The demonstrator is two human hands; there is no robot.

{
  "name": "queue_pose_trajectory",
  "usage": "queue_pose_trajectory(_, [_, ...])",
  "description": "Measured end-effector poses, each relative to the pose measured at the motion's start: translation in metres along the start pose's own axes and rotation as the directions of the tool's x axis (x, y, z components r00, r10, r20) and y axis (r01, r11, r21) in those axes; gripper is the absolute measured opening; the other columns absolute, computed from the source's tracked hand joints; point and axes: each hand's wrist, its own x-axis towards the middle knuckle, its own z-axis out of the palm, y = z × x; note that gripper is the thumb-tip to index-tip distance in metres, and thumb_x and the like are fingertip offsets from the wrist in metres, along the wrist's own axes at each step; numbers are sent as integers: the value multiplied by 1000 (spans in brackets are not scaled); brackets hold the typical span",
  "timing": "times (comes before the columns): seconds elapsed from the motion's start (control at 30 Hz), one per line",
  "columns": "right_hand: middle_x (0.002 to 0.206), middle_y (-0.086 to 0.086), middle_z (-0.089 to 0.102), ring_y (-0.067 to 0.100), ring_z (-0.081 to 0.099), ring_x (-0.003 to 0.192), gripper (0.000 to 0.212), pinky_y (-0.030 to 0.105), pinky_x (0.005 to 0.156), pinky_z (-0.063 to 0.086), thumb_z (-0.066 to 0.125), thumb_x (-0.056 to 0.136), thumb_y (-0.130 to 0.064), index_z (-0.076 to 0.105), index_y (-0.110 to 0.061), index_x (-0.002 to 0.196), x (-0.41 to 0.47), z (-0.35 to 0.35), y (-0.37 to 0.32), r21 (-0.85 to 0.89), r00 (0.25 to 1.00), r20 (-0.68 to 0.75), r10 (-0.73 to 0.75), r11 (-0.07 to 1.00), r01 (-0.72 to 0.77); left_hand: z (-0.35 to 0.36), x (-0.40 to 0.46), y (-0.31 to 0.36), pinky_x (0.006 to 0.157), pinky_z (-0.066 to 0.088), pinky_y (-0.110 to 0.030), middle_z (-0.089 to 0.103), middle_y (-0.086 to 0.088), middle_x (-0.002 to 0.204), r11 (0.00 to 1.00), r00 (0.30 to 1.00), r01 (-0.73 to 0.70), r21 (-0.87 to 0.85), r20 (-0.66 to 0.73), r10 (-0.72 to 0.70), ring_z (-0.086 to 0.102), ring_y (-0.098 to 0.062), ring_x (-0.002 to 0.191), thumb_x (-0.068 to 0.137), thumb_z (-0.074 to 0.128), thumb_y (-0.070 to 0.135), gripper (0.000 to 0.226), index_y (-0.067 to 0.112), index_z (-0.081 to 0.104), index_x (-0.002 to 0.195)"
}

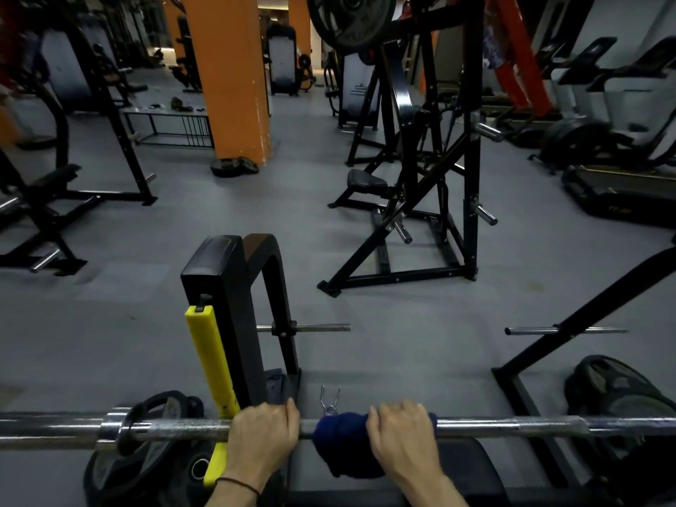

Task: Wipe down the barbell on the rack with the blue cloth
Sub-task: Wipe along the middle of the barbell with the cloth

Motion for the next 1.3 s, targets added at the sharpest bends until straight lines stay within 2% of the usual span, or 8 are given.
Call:
queue_pose_trajectory(0.23, [44, -4, 54, 15, 49, 36, 41, 25, 41, 32, 46, 85, -36, 56, -24, 48, 29, -3, -95, 31, 989, 79, -123, 992, 121, -12, 6, 1, 33, 38, -28, 51, -6, 41, 999, 1000, -10, 39, -20, 11, 48, -26, 30, 86, 41, 17, 38, 10, 72, 64])
queue_pose_trajectory(0.6, [45, 4, 56, 25, 53, 36, 42, 29, 36, 36, 44, 88, -37, 53, -19, 51, 3, -4, 40, 9, 995, 58, -82, 997, 81, -5, 5, 1, 33, 38, -28, 51, -7, 42, 1000, 1000, 9, 18, -10, -9, 48, -27, 29, 87, 35, 17, 44, 8, 73, 67])
queue_pose_trajectory(0.77, [39, 3, 51, 22, 48, 30, 30, 24, 37, 32, 38, 71, -23, 54, -18, 46, 19, -8, -40, -42, 992, 36, -120, 992, 121, 5, 3, 3, 39, 35, -26, 54, -8, 43, 997, 997, 77, -2, 3, -77, 51, -28, 33, 93, 31, 23, 52, 10, 73, 64])
queue_pose_trajectory(0.9, [47, -1, 56, 22, 53, 40, 32, 30, 44, 37, 45, 83, -28, 55, -24, 54, 24, 3, -90, 53, 993, 84, -87, 995, 83, -4, 5, 3, 36, 38, -28, 53, -8, 42, 998, 999, 51, 22, 10, -52, 50, -28, 33, 92, 37, 15, 45, 10, 70, 60])
queue_pose_trajectory(1.0, [50, -1, 60, 22, 56, 43, 37, 29, 45, 42, 47, 87, -33, 59, -21, 54, 20, 0, -67, 105, 993, 38, -108, 989, 103, -11, 6, -2, 33, 39, -28, 52, -7, 41, 999, 996, 43, -10, 84, -42, 49, -28, 31, 90, 44, 15, 39, 9, 70, 61])
queue_pose_trajectory(1.07, [49, -1, 59, 20, 54, 39, 41, 24, 42, 39, 45, 87, -35, 59, -19, 52, 15, -8, -35, 72, 993, 7, -115, 991, 114, -21, 4, -3, 32, 39, -27, 52, -7, 42, 1000, 992, 0, 9, 128, -1, 49, -28, 30, 77, 70, 12, 8, 8, 75, 72])
queue_pose_trajectory(1.17, [48, 1, 57, 21, 51, 37, 39, 25, 39, 34, 44, 87, -32, 53, -19, 51, 6, -17, 28, 36, 994, -27, -110, 993, 111, -20, 3, -5, 33, 37, -26, 53, -8, 45, 1000, 983, -10, 17, 184, 6, 49, -28, 31, 45, 94, 7, 46, 2, 78, 89])
queue_pose_trajectory(1.3, [51, -2, 54, 22, 50, 43, 33, 32, 49, 40, 42, 88, -27, 50, -22, 56, -6, -20, 65, 2, 994, 10, -112, 994, 112, -23, 3, -1, 35, 36, -25, 51, -7, 44, 999, 986, -14, 34, 164, 8, 47, -25, 30, 39, 94, 5, 52, 3, 78, 88])
